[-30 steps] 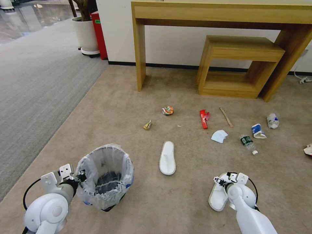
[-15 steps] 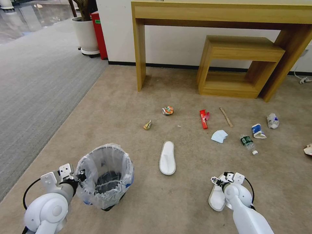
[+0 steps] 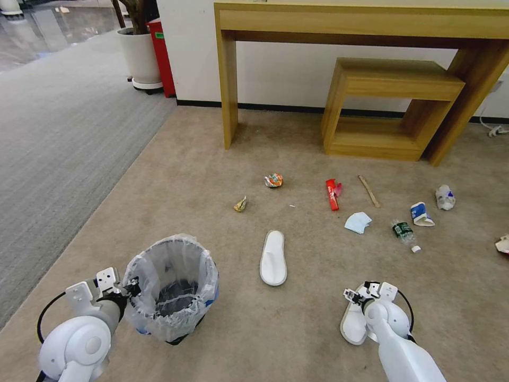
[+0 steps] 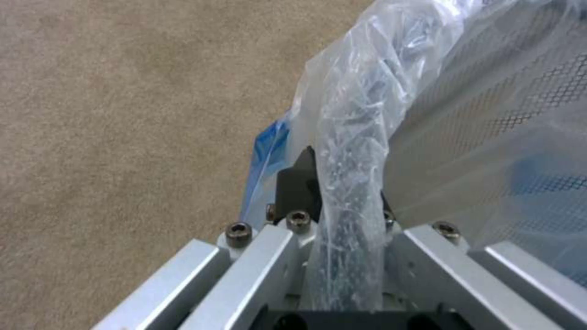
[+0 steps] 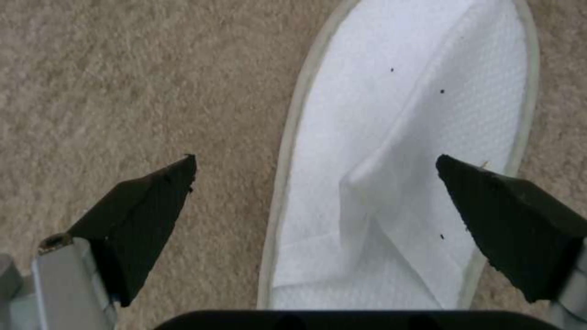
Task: Pick up the trash bin and place the garbage on the floor into it.
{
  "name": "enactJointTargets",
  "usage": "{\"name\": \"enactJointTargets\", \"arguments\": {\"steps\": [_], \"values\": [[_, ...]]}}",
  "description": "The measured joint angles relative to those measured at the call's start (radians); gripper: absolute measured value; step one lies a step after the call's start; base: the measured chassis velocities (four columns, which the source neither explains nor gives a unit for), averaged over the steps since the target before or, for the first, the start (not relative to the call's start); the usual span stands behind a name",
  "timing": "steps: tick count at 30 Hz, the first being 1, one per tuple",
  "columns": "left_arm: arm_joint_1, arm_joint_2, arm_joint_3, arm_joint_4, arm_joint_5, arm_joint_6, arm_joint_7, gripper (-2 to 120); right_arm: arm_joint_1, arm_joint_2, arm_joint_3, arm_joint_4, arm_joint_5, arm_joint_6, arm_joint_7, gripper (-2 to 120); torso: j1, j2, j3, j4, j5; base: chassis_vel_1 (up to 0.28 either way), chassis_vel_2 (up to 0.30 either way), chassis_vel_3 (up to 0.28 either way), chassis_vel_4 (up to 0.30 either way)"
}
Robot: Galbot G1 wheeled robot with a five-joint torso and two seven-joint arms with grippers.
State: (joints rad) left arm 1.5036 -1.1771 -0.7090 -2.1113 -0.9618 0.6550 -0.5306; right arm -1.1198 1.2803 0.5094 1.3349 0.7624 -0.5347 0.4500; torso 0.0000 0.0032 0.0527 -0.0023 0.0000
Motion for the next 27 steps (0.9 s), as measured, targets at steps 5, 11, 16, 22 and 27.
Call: {"name": "enactJointTargets", "arguments": {"steps": [5, 11, 16, 22, 27], "values": [[0.0, 0.0, 0.0, 0.0, 0.0, 0.0, 0.0, 1, 0.007, 0.002, -0.003, -0.015, -0.005, 0.004, -0.004, 100, 0.0, 0.0, 0.0, 0.0, 0.0, 0.0, 0.0, 0.0, 0.0], [0.0, 0.0, 0.0, 0.0, 0.0, 0.0, 0.0, 1, 0.015, 0.009, -0.006, -0.036, -0.02, 0.009, -0.009, 100, 0.0, 0.0, 0.0, 0.0, 0.0, 0.0, 0.0, 0.0, 0.0], [0.0, 0.001, -0.001, 0.003, 0.0, -0.001, -0.001, 1, 0.018, 0.011, -0.008, -0.046, -0.027, 0.014, -0.012, 100, 0.0, 0.0, 0.0, 0.0, 0.0, 0.0, 0.0, 0.0, 0.0], [-0.002, 0.001, -0.001, 0.007, 0.0, -0.002, 0.0, 1, 0.023, 0.013, -0.009, -0.057, -0.035, 0.017, -0.015, 100, 0.0, 0.0, 0.0, 0.0, 0.0, 0.0, 0.0, 0.0, 0.0], [-0.006, 0.003, -0.001, 0.013, 0.0, -0.004, 0.0, 1, 0.024, 0.008, -0.007, -0.062, -0.038, 0.023, -0.016, 100, 0.0, 0.0, 0.0, 0.0, 0.0, 0.0, 0.0, 0.0, 0.0]]}}
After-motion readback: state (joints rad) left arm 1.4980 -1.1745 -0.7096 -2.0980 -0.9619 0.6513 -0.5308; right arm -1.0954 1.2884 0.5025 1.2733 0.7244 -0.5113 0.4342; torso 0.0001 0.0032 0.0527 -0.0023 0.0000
